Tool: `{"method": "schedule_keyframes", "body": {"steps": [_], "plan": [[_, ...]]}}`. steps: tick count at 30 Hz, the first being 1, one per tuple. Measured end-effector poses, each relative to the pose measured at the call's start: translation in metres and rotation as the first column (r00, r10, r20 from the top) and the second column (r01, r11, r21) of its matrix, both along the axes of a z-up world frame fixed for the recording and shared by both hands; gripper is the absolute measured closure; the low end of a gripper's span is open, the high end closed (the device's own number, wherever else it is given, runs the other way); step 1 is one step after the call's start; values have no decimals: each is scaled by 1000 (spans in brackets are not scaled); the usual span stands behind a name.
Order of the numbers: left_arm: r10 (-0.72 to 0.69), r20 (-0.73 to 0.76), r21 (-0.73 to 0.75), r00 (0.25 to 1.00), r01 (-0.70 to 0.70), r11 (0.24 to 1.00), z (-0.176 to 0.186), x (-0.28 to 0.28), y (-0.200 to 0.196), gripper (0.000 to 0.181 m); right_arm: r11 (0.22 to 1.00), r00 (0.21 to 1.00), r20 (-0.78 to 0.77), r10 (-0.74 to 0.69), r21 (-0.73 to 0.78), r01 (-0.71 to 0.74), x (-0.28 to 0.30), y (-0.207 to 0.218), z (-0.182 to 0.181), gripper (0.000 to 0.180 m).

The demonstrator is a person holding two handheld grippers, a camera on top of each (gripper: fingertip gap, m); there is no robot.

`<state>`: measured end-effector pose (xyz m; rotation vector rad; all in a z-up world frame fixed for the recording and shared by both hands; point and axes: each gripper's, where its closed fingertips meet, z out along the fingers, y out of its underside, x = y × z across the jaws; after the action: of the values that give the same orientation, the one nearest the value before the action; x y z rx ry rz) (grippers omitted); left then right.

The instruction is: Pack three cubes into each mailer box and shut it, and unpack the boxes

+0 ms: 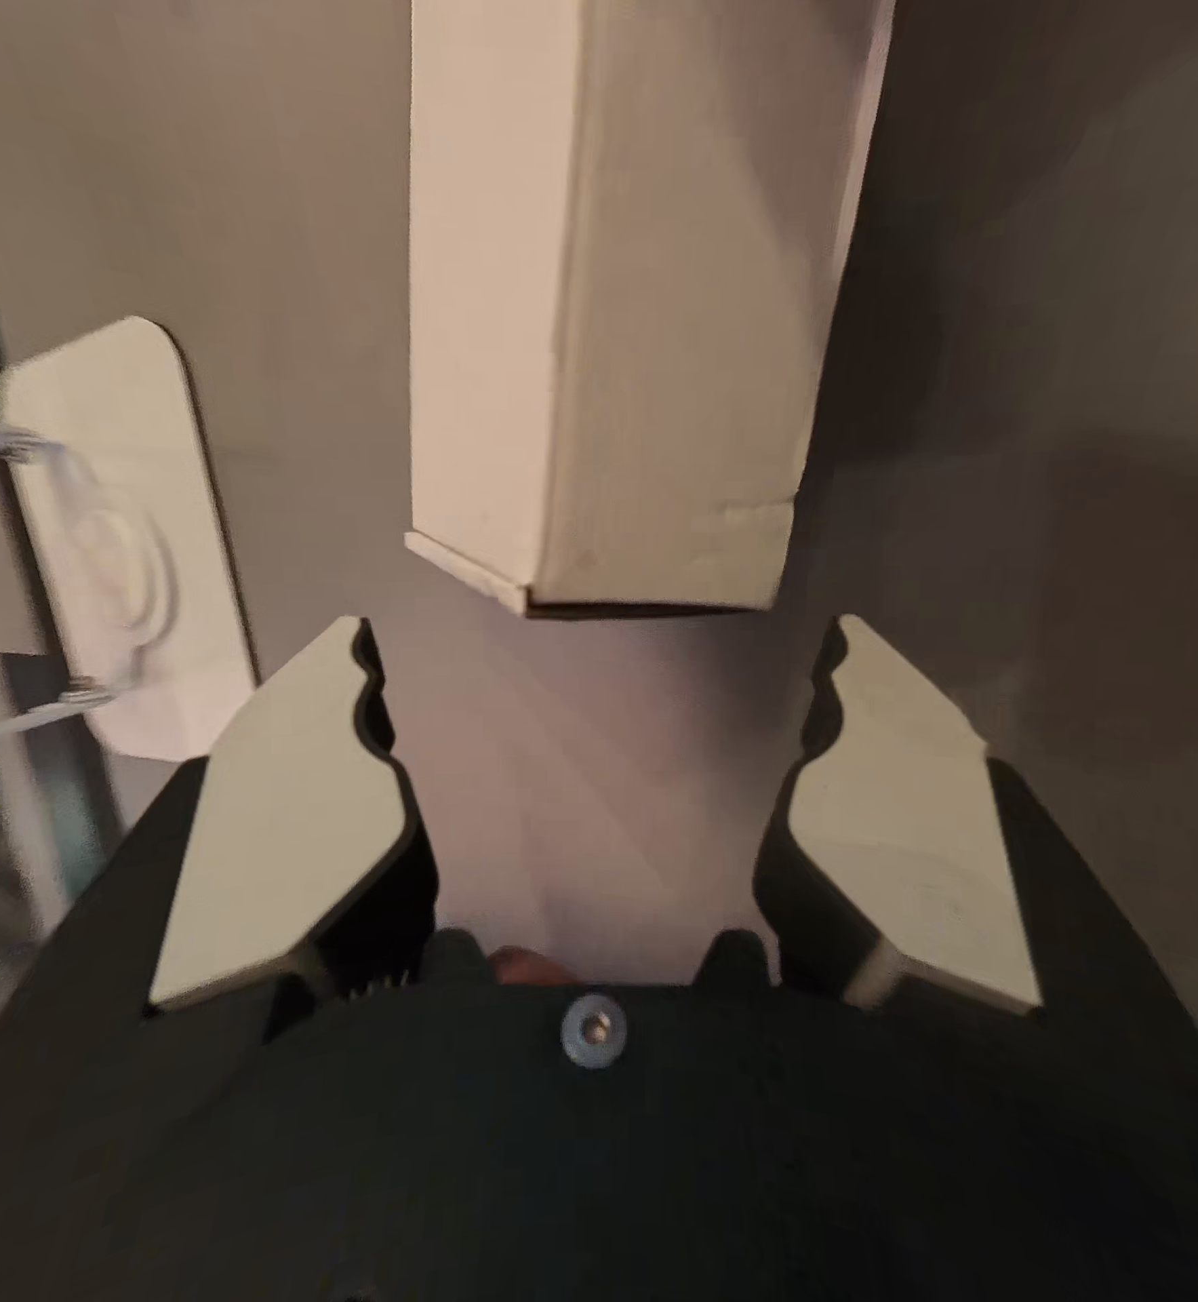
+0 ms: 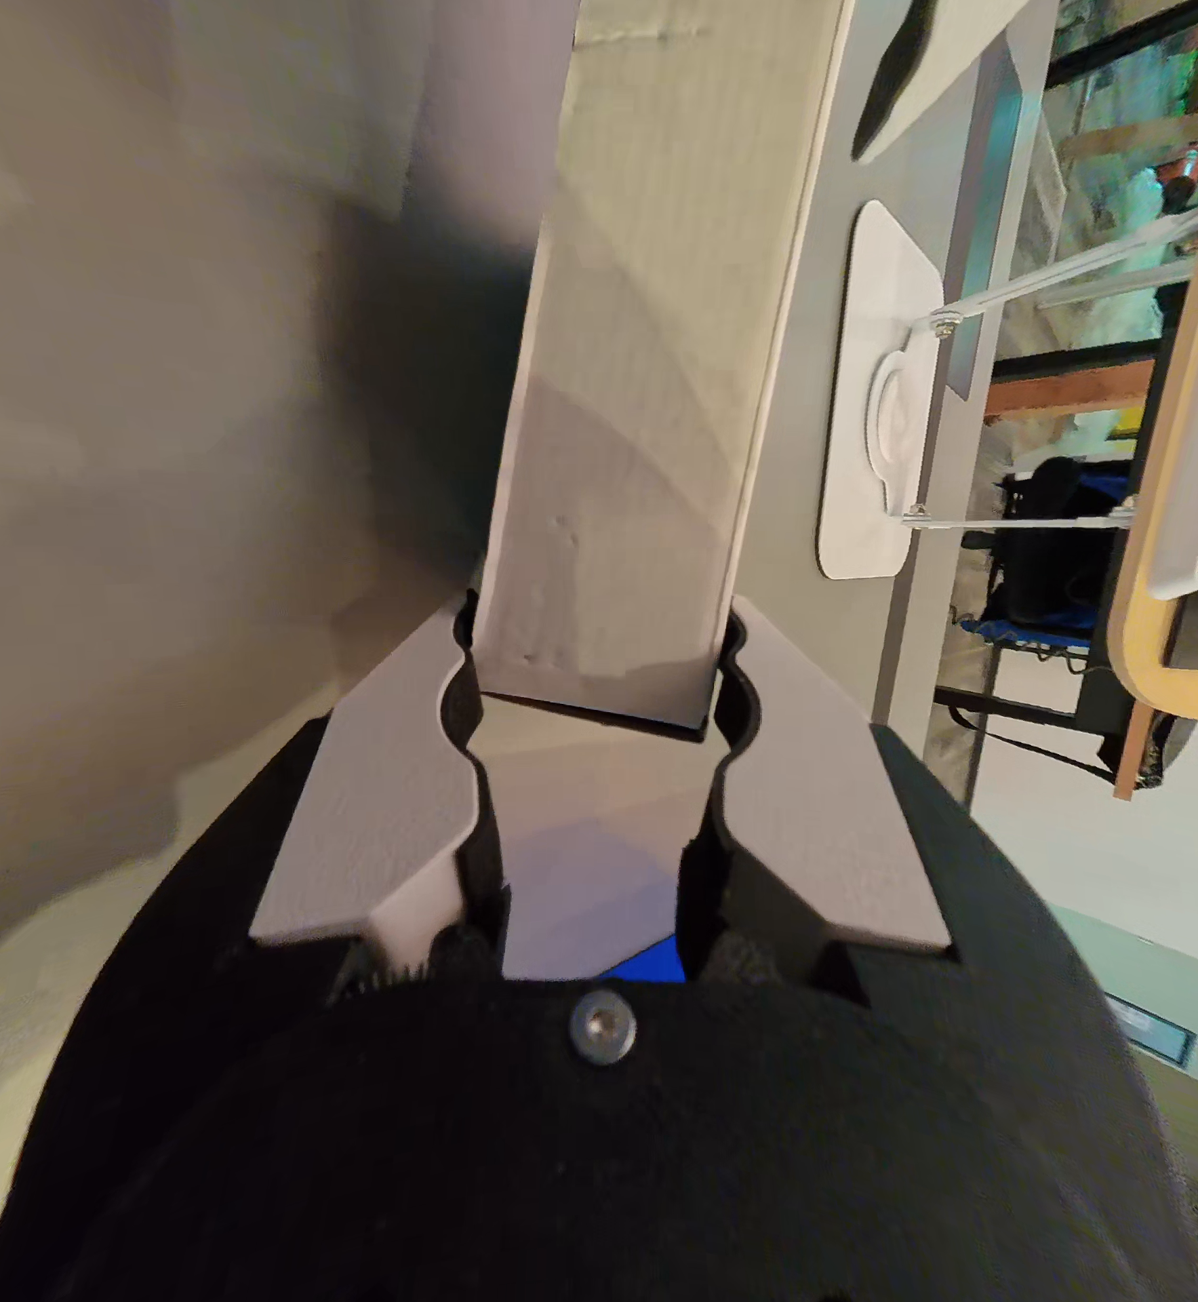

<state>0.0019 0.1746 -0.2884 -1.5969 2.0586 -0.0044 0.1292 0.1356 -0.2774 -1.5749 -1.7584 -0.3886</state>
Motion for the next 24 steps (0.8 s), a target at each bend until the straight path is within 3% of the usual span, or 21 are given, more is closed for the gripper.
{"method": "schedule_keyframes", "body": {"steps": [5,9,12,16,19,24], "plan": [[-105,102,261,989,75,962,-1,21,3,110,1000,1000,27,0,-14,0,7,-1,1,115],[-129,140,321,982,78,944,0,28,4,114,1000,998,51,-24,-18,25,14,-2,0,113],[-90,145,295,985,44,954,2,29,3,118,995,992,79,-99,29,97,17,1,7,76],[-79,128,293,989,38,955,3,30,1,118,988,985,116,-129,100,118,11,-1,11,87],[-83,102,320,991,46,946,2,32,-2,118,987,986,117,-115,122,100,5,-4,12,117],[-92,69,369,993,60,928,1,31,-2,119,994,991,76,-108,-6,108,2,-13,12,122]]}}
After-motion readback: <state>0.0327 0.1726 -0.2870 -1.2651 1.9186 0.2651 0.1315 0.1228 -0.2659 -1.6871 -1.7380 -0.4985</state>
